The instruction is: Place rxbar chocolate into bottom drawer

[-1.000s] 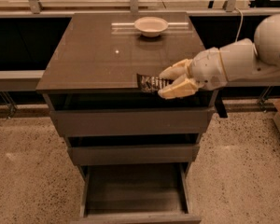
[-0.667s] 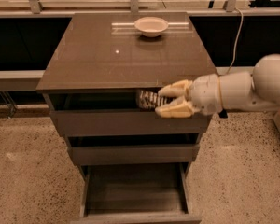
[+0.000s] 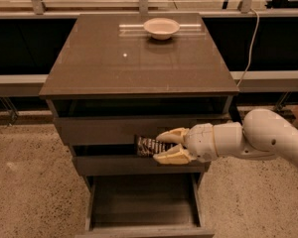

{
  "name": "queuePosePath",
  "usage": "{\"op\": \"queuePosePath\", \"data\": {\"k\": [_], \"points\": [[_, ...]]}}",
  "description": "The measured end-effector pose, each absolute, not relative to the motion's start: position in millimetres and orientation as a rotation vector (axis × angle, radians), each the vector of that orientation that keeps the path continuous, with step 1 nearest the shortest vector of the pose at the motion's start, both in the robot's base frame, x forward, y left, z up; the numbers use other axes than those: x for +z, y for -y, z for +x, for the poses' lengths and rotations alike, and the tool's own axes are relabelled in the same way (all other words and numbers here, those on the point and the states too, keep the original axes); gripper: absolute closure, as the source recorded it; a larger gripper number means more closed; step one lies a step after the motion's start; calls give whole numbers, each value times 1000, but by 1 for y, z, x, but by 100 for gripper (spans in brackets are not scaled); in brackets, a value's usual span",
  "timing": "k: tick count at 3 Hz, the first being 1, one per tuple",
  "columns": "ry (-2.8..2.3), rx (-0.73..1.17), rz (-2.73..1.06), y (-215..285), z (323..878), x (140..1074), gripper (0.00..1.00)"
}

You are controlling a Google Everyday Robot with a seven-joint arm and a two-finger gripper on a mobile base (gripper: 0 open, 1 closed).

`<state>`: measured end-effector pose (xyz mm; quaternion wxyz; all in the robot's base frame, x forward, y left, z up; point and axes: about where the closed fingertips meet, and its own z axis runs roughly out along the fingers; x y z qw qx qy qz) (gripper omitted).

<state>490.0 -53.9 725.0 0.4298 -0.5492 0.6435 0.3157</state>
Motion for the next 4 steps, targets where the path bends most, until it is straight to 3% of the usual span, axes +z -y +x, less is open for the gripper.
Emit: {"op": "queuePosePath", "data": {"k": [2, 4], "points": [[-1678, 821, -1399, 49, 496, 676, 100], [-1829, 817, -1293, 83, 503, 515, 100]]}}
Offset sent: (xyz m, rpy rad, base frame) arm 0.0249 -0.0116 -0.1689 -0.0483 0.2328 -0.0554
